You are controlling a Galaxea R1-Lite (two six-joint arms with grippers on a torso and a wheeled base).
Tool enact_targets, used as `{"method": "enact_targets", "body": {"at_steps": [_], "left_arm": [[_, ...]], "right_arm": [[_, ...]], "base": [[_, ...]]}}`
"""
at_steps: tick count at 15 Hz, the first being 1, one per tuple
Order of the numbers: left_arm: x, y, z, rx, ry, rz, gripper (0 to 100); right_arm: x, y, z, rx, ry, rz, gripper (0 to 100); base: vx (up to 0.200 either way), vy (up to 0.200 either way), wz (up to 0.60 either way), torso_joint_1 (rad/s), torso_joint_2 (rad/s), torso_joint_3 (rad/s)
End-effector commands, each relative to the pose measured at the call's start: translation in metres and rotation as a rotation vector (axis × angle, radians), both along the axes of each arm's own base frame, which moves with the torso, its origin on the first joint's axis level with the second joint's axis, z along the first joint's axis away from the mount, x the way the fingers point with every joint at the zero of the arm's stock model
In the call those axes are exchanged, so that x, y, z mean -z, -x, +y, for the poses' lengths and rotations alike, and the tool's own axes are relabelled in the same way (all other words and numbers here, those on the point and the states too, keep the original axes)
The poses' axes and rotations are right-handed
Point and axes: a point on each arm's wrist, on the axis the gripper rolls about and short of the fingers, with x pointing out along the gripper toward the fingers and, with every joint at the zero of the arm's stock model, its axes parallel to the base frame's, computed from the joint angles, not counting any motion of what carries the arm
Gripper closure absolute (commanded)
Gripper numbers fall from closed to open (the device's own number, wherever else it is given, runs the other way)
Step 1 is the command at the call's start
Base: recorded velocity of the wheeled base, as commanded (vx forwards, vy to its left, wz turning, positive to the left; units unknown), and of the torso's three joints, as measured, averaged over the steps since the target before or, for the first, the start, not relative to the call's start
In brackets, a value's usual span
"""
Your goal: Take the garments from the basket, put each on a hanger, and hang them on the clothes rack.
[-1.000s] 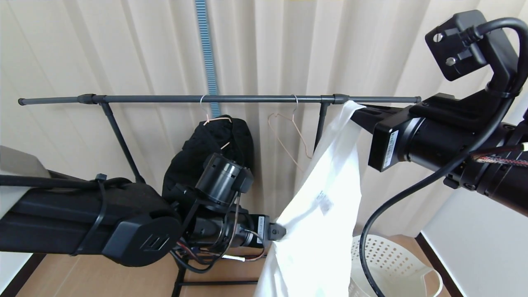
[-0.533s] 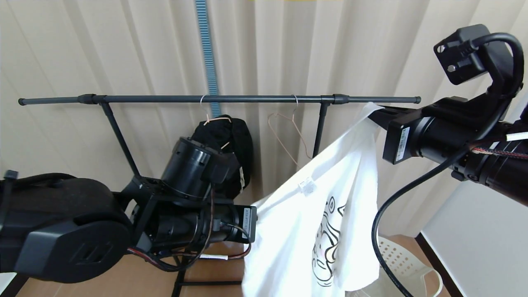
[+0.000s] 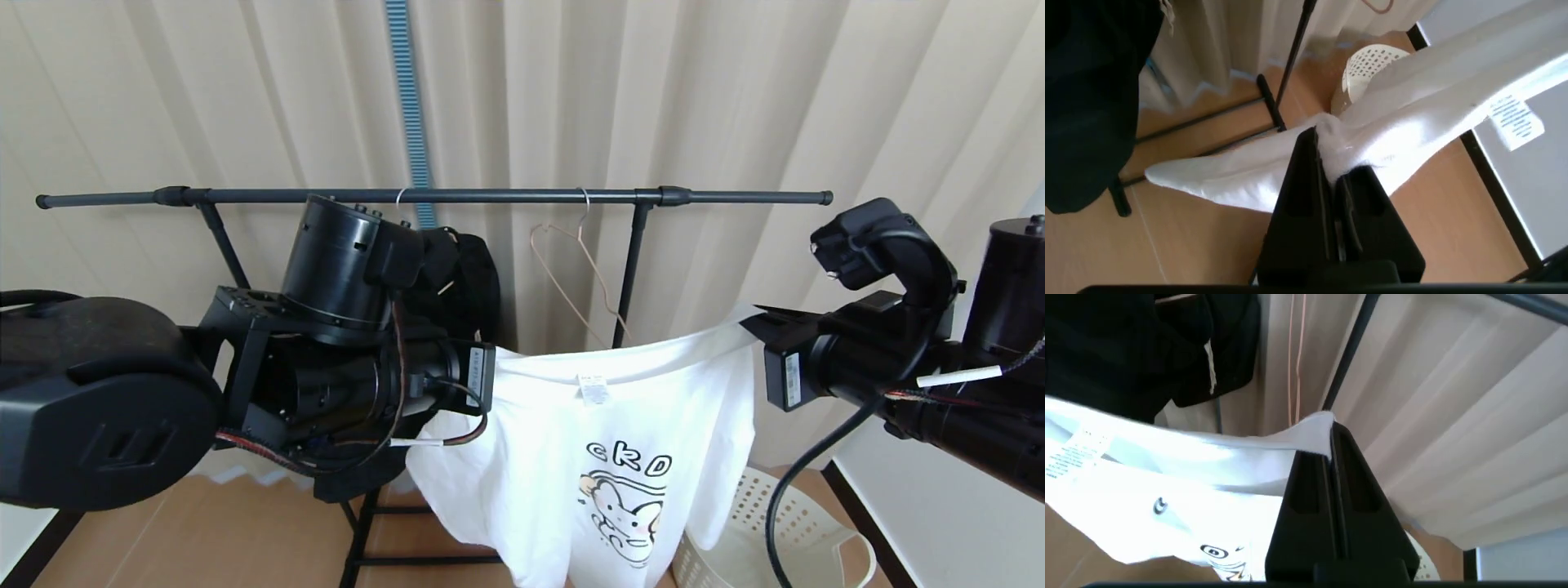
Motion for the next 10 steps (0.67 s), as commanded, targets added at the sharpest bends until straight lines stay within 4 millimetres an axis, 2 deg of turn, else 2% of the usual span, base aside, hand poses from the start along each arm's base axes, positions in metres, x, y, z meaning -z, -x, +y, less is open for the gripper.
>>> {"method": "enact_targets", "body": {"at_steps": [1, 5, 10], "left_arm": [[0.002, -0.013, -0.008, -0.019, -0.014, -0.015, 100], [0.014, -0.021, -0.016, -0.015, -0.037, 0.006, 100], [0.000, -0.032, -0.022, -0.022, -0.003, -0.038, 100]], "right_arm": [[0.007, -0.002, 0.001, 0.000, 0.021, 0.027, 100], [0.009, -0.002, 0.000, 0.006, 0.027, 0.034, 100], [0.010, -0.001, -0.002, 0.005, 0.035, 0.042, 100]], "base": [[0.000, 0.000, 0.00, 0.000, 0.00, 0.000], [0.000, 0.000, 0.00, 0.000, 0.00, 0.000], [0.000, 0.000, 0.00, 0.000, 0.00, 0.000]]}}
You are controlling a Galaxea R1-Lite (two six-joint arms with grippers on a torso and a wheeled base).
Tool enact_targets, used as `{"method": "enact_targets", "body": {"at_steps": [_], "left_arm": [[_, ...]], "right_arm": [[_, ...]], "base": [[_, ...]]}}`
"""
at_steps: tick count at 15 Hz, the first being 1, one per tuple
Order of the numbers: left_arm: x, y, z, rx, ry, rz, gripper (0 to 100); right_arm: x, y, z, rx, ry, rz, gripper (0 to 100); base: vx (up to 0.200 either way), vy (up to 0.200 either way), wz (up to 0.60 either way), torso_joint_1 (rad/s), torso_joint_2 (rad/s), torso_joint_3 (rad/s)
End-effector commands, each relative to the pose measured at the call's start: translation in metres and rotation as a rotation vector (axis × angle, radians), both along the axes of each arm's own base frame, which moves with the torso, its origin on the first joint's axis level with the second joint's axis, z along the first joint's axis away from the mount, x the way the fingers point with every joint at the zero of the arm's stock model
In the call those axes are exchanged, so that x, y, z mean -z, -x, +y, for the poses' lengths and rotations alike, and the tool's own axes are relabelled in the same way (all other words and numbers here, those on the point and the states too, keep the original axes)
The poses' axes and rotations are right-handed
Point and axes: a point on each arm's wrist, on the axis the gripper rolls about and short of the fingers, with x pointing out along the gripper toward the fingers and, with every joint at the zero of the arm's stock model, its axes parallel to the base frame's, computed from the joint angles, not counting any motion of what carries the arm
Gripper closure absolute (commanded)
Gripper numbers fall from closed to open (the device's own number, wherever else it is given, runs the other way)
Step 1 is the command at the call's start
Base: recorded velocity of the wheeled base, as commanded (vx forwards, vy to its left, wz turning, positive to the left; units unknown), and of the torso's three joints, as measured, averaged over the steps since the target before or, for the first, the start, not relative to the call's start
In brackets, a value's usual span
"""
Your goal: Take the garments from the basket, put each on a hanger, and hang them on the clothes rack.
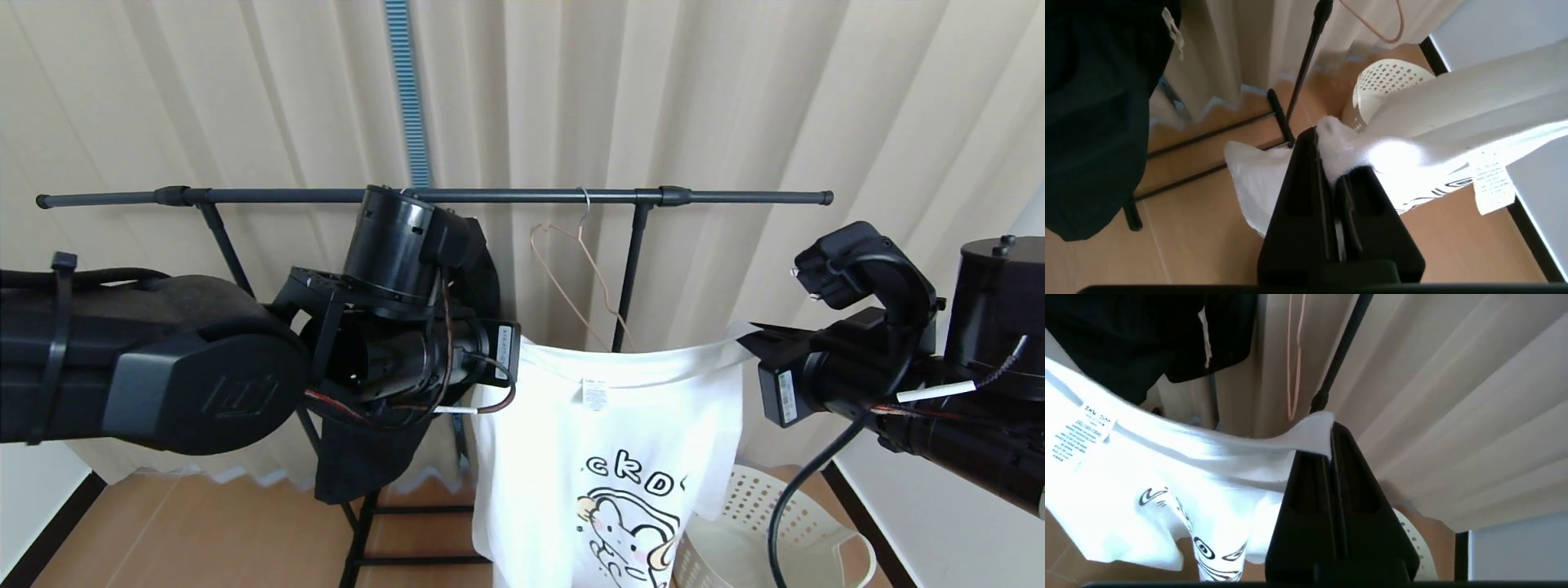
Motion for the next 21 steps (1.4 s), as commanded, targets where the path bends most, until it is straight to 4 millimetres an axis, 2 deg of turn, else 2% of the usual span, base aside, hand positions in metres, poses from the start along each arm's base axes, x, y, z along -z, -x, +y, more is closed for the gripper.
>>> {"method": "enact_targets", "body": {"at_steps": [1, 4, 5, 8, 10, 11, 12, 13, 16, 18, 21], "left_arm": [[-0.007, -0.011, -0.003, -0.006, 0.014, -0.029, 100], [-0.022, -0.029, -0.013, 0.002, 0.039, -0.091, 100], [-0.027, -0.038, -0.021, 0.010, 0.048, -0.118, 100], [-0.040, -0.055, -0.039, 0.028, 0.079, -0.185, 100], [-0.045, -0.060, -0.054, 0.077, 0.101, -0.215, 100], [-0.048, -0.062, -0.060, 0.108, 0.112, -0.231, 100], [-0.049, -0.062, -0.061, 0.112, 0.115, -0.233, 100], [-0.053, -0.062, -0.068, 0.169, 0.147, -0.241, 100], [-0.058, -0.058, -0.073, 0.234, 0.179, -0.245, 100], [-0.059, -0.058, -0.073, 0.235, 0.181, -0.248, 100], [-0.058, -0.058, -0.073, 0.233, 0.180, -0.245, 100]], "right_arm": [[0.004, 0.003, -0.002, -0.003, 0.022, 0.022, 100], [0.004, 0.021, -0.013, -0.050, 0.132, 0.077, 100], [0.004, 0.032, -0.013, -0.118, 0.153, 0.099, 100], [0.007, 0.056, 0.006, -0.276, 0.171, 0.136, 100], [0.009, 0.067, 0.026, -0.347, 0.108, 0.174, 100], [0.011, 0.069, 0.038, -0.367, 0.067, 0.206, 100], [0.011, 0.070, 0.040, -0.369, 0.063, 0.210, 100], [0.013, 0.070, 0.060, -0.382, -0.010, 0.253, 100], [0.007, 0.066, 0.089, -0.347, -0.190, 0.328, 100], [0.003, 0.062, 0.096, -0.324, -0.244, 0.339, 100], [-0.001, 0.063, 0.094, -0.317, -0.265, 0.334, 100]], "base": [[0.000, 0.000, 0.00, 0.000, 0.00, 0.000], [0.000, 0.000, 0.00, 0.000, 0.00, 0.000], [0.000, 0.000, 0.00, 0.000, 0.00, 0.000], [0.000, 0.000, 0.00, 0.000, 0.00, 0.000], [0.000, 0.000, 0.00, 0.000, 0.00, 0.000], [0.000, 0.000, 0.00, 0.000, 0.00, 0.000], [0.000, 0.000, 0.00, 0.000, 0.00, 0.000], [0.000, 0.000, 0.00, 0.000, 0.00, 0.000], [0.000, 0.000, 0.00, 0.000, 0.00, 0.000], [0.000, 0.000, 0.00, 0.000, 0.00, 0.000], [0.000, 0.000, 0.00, 0.000, 0.00, 0.000]]}}
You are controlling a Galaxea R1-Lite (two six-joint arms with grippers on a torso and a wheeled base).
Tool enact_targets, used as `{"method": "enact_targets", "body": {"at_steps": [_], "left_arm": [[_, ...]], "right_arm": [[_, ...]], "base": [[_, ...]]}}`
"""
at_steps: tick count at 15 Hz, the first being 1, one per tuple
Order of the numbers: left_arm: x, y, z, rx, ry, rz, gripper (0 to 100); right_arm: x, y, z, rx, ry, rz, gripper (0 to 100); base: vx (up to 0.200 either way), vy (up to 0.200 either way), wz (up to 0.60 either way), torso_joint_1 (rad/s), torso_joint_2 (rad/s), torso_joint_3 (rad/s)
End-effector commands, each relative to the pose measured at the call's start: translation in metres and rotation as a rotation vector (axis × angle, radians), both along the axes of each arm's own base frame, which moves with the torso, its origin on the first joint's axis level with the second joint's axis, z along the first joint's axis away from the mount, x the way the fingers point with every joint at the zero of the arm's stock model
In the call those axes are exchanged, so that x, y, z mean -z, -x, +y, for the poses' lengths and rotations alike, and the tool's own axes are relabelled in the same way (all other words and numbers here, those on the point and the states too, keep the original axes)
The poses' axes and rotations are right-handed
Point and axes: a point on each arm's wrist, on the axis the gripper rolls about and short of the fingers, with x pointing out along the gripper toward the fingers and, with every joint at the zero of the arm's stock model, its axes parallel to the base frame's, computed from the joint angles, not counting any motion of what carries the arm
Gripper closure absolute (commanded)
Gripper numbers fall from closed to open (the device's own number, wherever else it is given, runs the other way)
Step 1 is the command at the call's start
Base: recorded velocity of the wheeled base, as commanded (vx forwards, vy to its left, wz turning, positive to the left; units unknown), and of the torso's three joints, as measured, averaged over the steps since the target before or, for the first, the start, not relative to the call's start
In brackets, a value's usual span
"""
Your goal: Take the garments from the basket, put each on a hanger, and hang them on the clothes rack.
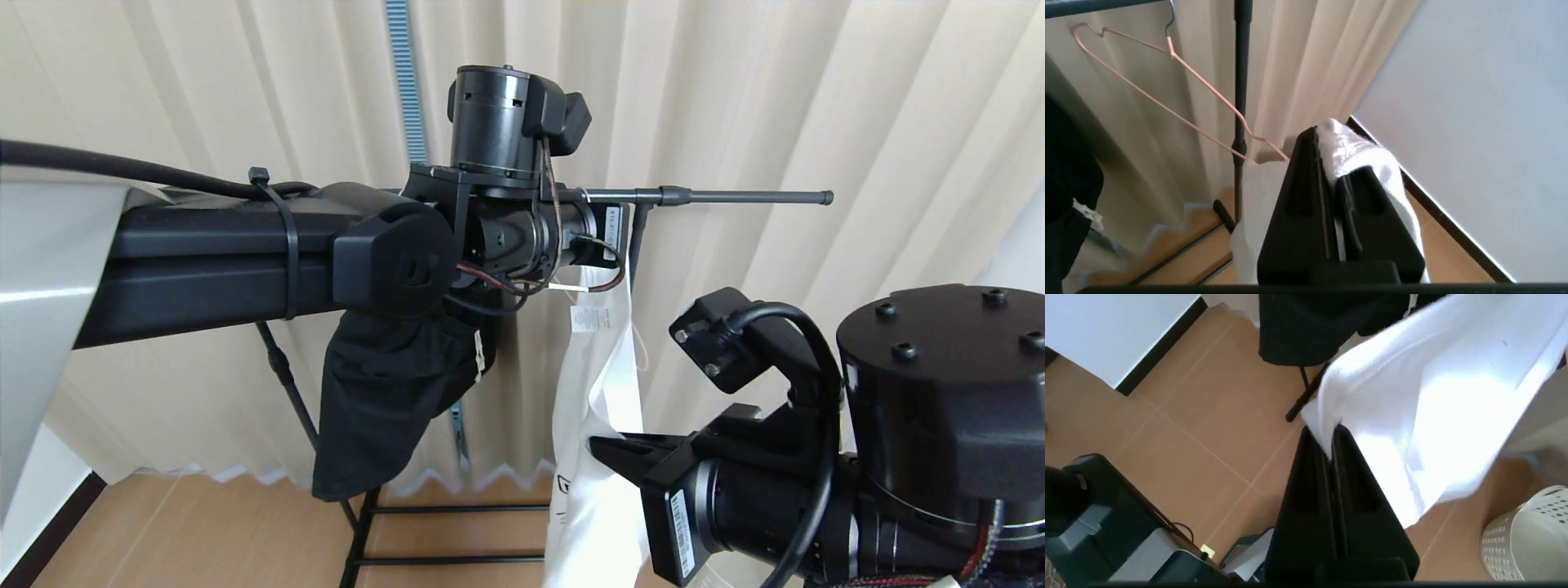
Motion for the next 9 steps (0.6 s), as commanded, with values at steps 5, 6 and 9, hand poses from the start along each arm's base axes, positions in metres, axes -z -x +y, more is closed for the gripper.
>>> {"method": "enact_targets", "body": {"at_steps": [5, 6, 9], "left_arm": [[-0.004, 0.000, 0.020, -0.040, -0.026, 0.025, 100], [-0.007, 0.003, 0.028, -0.050, -0.047, 0.050, 100], [-0.014, 0.019, 0.054, -0.074, -0.123, 0.122, 100]], "right_arm": [[0.008, -0.012, -0.036, 0.033, 0.164, -0.085, 100], [0.013, -0.018, -0.045, 0.047, 0.223, -0.106, 100], [0.014, -0.039, -0.063, 0.146, 0.257, -0.112, 100]], "base": [[0.000, 0.000, 0.00, 0.000, 0.00, 0.000], [0.000, 0.000, 0.00, 0.000, 0.00, 0.000], [0.000, 0.000, 0.00, 0.000, 0.00, 0.000]]}}
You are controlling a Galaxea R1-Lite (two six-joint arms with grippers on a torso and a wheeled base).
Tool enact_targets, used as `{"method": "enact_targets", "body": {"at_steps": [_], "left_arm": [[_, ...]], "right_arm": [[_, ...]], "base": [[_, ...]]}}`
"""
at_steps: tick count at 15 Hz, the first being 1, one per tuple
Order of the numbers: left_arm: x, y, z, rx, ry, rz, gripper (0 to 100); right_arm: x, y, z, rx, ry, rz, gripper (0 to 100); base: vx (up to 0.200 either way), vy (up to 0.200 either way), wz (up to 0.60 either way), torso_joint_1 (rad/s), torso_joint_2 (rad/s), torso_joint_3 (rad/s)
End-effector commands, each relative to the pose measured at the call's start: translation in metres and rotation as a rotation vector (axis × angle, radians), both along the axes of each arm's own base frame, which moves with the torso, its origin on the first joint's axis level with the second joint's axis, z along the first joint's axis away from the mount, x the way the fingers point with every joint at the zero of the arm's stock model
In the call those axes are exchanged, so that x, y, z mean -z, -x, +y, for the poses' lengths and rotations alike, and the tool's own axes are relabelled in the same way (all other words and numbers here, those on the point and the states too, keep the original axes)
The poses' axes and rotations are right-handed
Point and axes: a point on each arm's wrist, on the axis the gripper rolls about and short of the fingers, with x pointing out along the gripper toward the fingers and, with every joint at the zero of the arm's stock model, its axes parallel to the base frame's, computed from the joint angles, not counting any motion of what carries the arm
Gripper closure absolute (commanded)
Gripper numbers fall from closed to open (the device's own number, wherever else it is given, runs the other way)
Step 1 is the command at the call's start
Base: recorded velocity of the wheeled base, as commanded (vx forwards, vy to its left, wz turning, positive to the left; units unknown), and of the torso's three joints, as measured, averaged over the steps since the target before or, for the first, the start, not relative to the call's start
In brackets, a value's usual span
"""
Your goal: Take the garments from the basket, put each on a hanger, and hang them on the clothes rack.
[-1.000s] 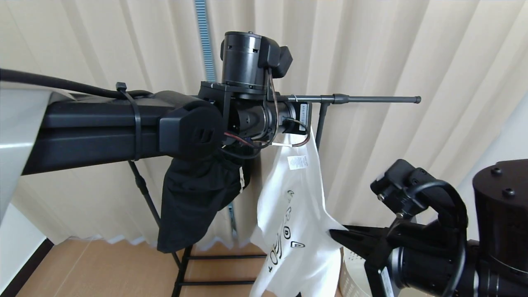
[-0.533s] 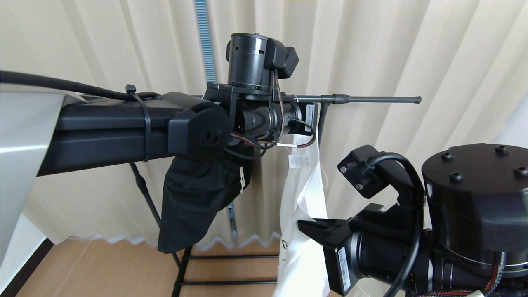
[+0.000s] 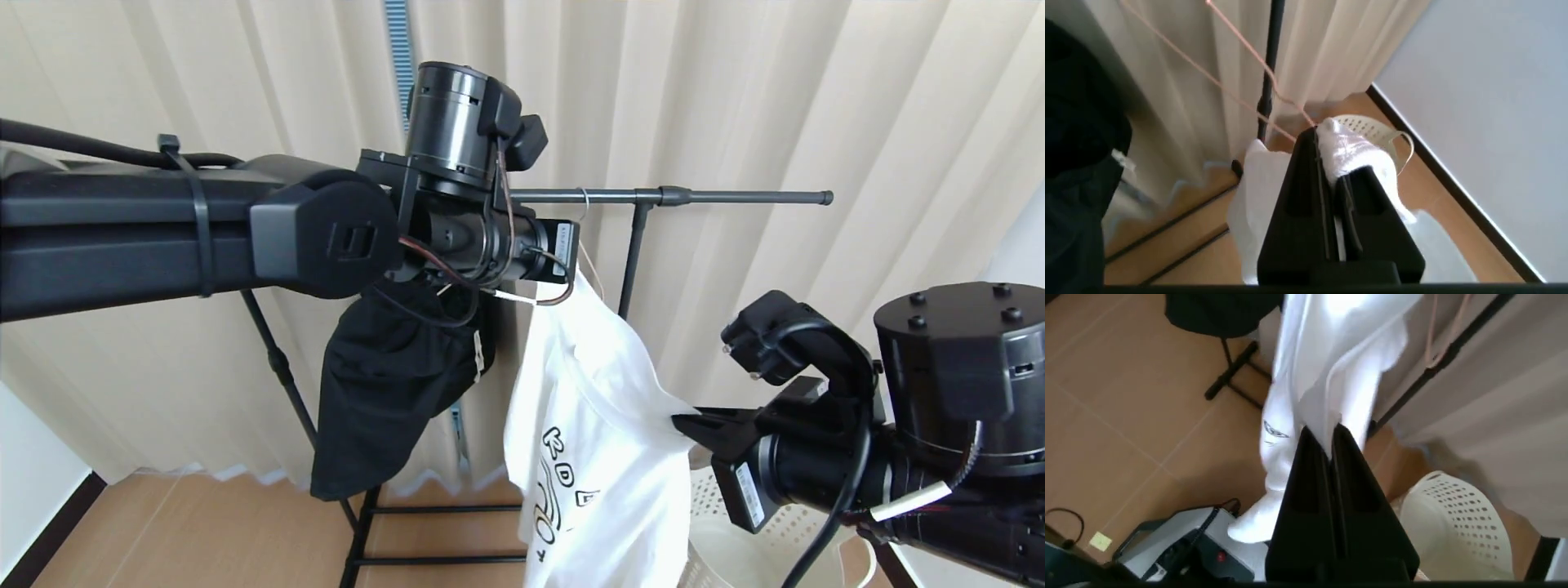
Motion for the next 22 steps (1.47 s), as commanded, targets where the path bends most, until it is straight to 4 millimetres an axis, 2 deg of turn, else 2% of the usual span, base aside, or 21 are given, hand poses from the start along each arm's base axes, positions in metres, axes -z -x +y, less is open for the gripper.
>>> {"method": "enact_targets", "body": {"at_steps": [1, 4, 5, 8, 10, 13, 15, 16, 17, 20, 22], "left_arm": [[-0.014, 0.018, 0.026, -0.011, -0.044, 0.011, 100], [-0.004, 0.041, 0.046, -0.005, -0.147, 0.071, 100], [0.003, 0.058, 0.061, -0.002, -0.214, 0.087, 100], [0.028, 0.085, 0.079, 0.026, -0.299, 0.155, 100], [0.045, 0.099, 0.082, 0.055, -0.337, 0.206, 100], [0.062, 0.122, 0.064, 0.118, -0.333, 0.284, 100], [0.063, 0.139, 0.030, 0.159, -0.247, 0.352, 100], [0.063, 0.141, 0.022, 0.168, -0.226, 0.369, 100], [0.062, 0.144, 0.001, 0.173, -0.162, 0.429, 100], [0.057, 0.137, -0.023, 0.159, -0.073, 0.474, 100], [0.057, 0.137, -0.022, 0.155, -0.076, 0.471, 100]], "right_arm": [[-0.003, -0.016, -0.015, 0.095, -0.004, -0.014, 100], [-0.014, -0.036, -0.024, 0.175, -0.006, -0.056, 100], [-0.019, -0.054, -0.021, 0.202, -0.002, -0.071, 100], [-0.029, -0.083, -0.005, 0.275, 0.003, -0.124, 100], [-0.033, -0.097, 0.012, 0.262, -0.016, -0.141, 100], [-0.031, -0.113, 0.043, 0.225, -0.070, -0.199, 100], [-0.023, -0.129, 0.066, 0.227, -0.121, -0.265, 100], [-0.022, -0.130, 0.072, 0.217, -0.131, -0.271, 100], [-0.018, -0.132, 0.082, 0.207, -0.158, -0.289, 100], [-0.018, -0.129, 0.090, 0.191, -0.194, -0.311, 100], [-0.019, -0.128, 0.088, 0.203, -0.220, -0.302, 100]], "base": [[0.000, 0.000, 0.00, 0.000, 0.00, 0.000], [0.000, 0.000, 0.00, 0.000, 0.00, 0.000], [0.000, 0.000, 0.00, 0.000, 0.00, 0.000], [0.000, 0.000, 0.00, 0.000, 0.00, 0.000], [0.000, 0.000, 0.00, 0.000, 0.00, 0.000], [0.000, 0.000, 0.00, 0.000, 0.00, 0.000], [0.000, 0.000, 0.00, 0.000, 0.00, 0.000], [0.000, 0.000, 0.00, 0.000, 0.00, 0.000], [0.000, 0.000, 0.00, 0.000, 0.00, 0.000], [0.000, 0.000, 0.00, 0.000, 0.00, 0.000], [0.000, 0.000, 0.00, 0.000, 0.00, 0.000]]}}
